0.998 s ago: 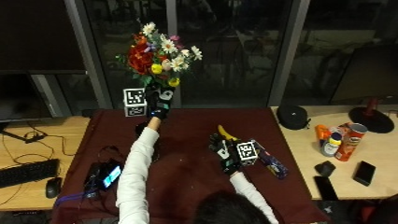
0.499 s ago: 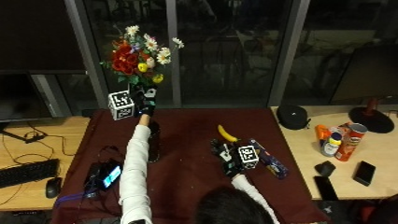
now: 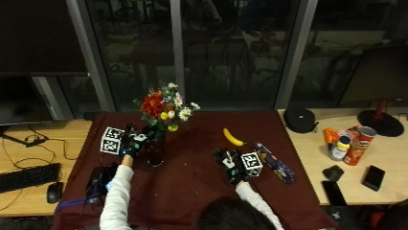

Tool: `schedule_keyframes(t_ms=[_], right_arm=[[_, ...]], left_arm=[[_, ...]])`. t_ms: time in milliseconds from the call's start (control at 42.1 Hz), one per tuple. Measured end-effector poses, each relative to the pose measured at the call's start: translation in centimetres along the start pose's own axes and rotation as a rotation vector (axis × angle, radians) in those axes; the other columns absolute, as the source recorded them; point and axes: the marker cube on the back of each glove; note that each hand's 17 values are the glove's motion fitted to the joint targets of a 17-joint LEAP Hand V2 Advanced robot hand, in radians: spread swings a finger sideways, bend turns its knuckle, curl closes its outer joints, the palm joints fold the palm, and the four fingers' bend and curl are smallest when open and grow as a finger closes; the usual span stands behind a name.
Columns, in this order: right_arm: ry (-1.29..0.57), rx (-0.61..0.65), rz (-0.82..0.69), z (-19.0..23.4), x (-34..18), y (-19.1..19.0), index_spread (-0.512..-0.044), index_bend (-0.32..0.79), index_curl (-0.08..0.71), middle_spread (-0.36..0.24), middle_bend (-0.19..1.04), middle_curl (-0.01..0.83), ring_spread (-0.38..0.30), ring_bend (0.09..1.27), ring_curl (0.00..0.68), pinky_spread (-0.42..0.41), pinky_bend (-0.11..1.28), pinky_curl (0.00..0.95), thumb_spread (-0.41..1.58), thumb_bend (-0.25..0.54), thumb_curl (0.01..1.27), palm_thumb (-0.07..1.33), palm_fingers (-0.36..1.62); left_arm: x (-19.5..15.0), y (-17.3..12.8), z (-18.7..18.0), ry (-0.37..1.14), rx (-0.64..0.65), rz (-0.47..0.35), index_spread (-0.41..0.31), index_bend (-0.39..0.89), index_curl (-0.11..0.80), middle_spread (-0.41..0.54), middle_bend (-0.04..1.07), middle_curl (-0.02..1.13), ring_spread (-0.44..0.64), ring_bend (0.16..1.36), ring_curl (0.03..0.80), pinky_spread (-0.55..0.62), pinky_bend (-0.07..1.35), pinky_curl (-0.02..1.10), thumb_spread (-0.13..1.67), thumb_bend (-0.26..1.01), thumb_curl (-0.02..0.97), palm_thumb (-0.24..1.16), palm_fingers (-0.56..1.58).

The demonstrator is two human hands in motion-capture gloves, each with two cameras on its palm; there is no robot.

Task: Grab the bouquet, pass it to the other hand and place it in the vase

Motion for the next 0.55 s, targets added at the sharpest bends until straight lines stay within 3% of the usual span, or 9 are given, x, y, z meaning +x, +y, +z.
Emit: schedule_keyframes(t_ms=[48, 166, 285, 404, 547], right_arm=[[0.037, 0.013, -0.002, 0.0, 0.0, 0.2, -0.256, 0.17, 0.361, -0.057, 0.25, 0.412, -0.099, 0.25, 0.327, 0.254, 0.18, 0.299, 1.02, -0.009, 0.58, 0.82, 0.78], [-0.094, -0.033, -0.118, 0.1, -1.7, 0.3, -0.253, 0.17, 0.367, -0.057, 0.24, 0.412, -0.089, 0.24, 0.329, 0.255, 0.17, 0.295, 1.02, -0.013, 0.58, 0.83, 0.78], [-0.06, -0.007, -0.054, -0.4, -0.5, 0.0, -0.251, 0.17, 0.371, -0.057, 0.22, 0.409, -0.087, 0.22, 0.334, 0.256, 0.18, 0.299, 1.03, -0.017, 0.59, 0.84, 0.76], [-0.208, -0.057, -0.201, -0.2, -1.0, 0.4, -0.251, 0.17, 0.373, -0.057, 0.21, 0.41, -0.079, 0.21, 0.336, 0.257, 0.17, 0.296, 1.03, -0.018, 0.59, 0.84, 0.76], [-0.174, -0.043, -0.218, -0.5, 0.2, 0.1, -0.25, 0.17, 0.375, -0.057, 0.2, 0.412, -0.075, 0.2, 0.338, 0.257, 0.17, 0.292, 1.03, -0.018, 0.59, 0.84, 0.76]], left_arm=[[-0.1, 0.2, -0.5, 0.038, 0.056, 0.023, 0.055, 0.01, 0.281, 0.267, 0.15, 0.35, 0.33, 0.43, 0.362, 0.38, 0.28, 0.36, 0.74, -0.04, 0.537, 0.49, -0.26], [2.0, 0.8, -0.6, 0.125, 0.196, 0.079, 0.068, 0.06, 0.241, 0.312, 0.17, 0.33, 0.42, 0.44, 0.341, 0.45, 0.25, 0.33, 0.81, -0.08, 0.479, 0.39, -0.18], [2.4, -0.5, 0.2, 0.114, 0.21, 0.072, 0.052, 0.11, 0.23, 0.286, 0.2, 0.33, 0.45, 0.44, 0.33, 0.47, 0.22, 0.32, 0.93, -0.06, 0.428, 0.3, -0.09], [3.1, -0.1, -0.2, 0.138, 0.256, 0.082, 0.053, 0.11, 0.223, 0.288, 0.2, 0.34, 0.46, 0.44, 0.324, 0.49, 0.21, 0.32, 1.02, -0.05, 0.385, 0.22, -0.08], [2.6, 0.0, -1.6, 0.15, 0.282, 0.067, 0.054, 0.13, 0.223, 0.281, 0.22, 0.34, 0.47, 0.45, 0.319, 0.49, 0.18, 0.31, 1.12, -0.01, 0.357, 0.22, -0.04]])
